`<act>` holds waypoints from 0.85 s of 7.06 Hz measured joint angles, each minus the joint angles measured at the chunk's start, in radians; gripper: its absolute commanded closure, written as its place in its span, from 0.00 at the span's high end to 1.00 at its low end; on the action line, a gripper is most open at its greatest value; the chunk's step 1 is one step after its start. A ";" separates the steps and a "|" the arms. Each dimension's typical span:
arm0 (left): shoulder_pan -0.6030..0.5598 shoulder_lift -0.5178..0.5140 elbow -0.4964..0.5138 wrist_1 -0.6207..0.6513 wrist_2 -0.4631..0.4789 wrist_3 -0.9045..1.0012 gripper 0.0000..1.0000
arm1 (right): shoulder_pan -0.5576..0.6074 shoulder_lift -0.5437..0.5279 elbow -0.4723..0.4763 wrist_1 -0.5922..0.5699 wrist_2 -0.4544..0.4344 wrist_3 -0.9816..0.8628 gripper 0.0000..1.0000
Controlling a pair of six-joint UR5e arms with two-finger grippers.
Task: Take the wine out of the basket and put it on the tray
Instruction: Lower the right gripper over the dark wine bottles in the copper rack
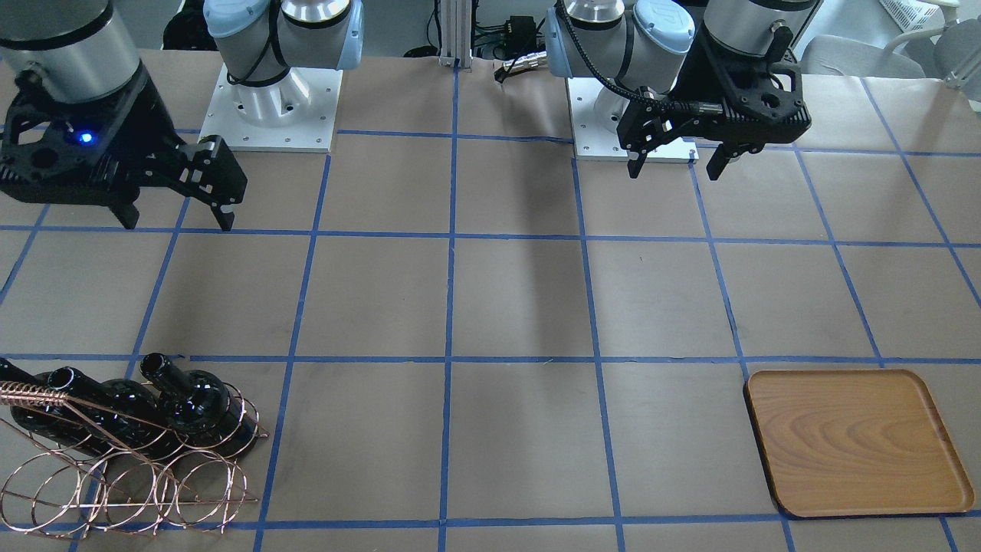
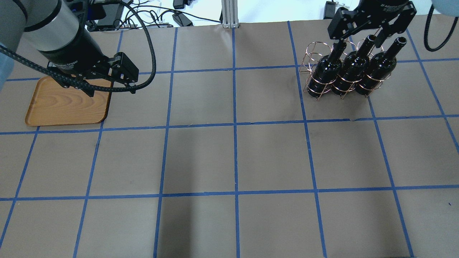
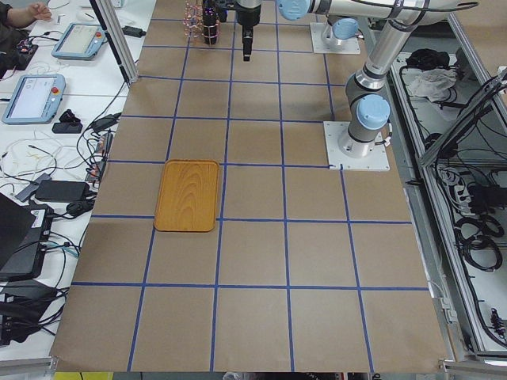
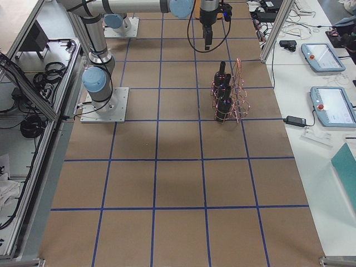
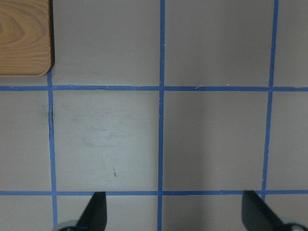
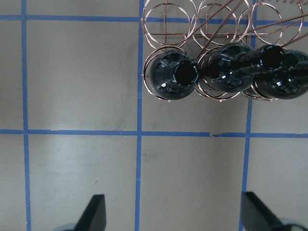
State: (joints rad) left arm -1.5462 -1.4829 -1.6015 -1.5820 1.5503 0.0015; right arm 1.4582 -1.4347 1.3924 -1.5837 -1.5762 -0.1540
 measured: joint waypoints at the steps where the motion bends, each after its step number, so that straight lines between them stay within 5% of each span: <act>1: 0.000 0.000 0.000 0.000 0.001 0.000 1.00 | -0.043 0.028 -0.005 -0.022 0.003 -0.065 1.00; 6: 0.000 -0.001 0.000 0.000 0.005 0.007 1.00 | -0.101 0.172 -0.008 -0.174 0.003 -0.167 0.99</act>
State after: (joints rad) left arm -1.5462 -1.4835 -1.6015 -1.5819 1.5556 0.0082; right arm 1.3572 -1.2631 1.3839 -1.7572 -1.5732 -0.3209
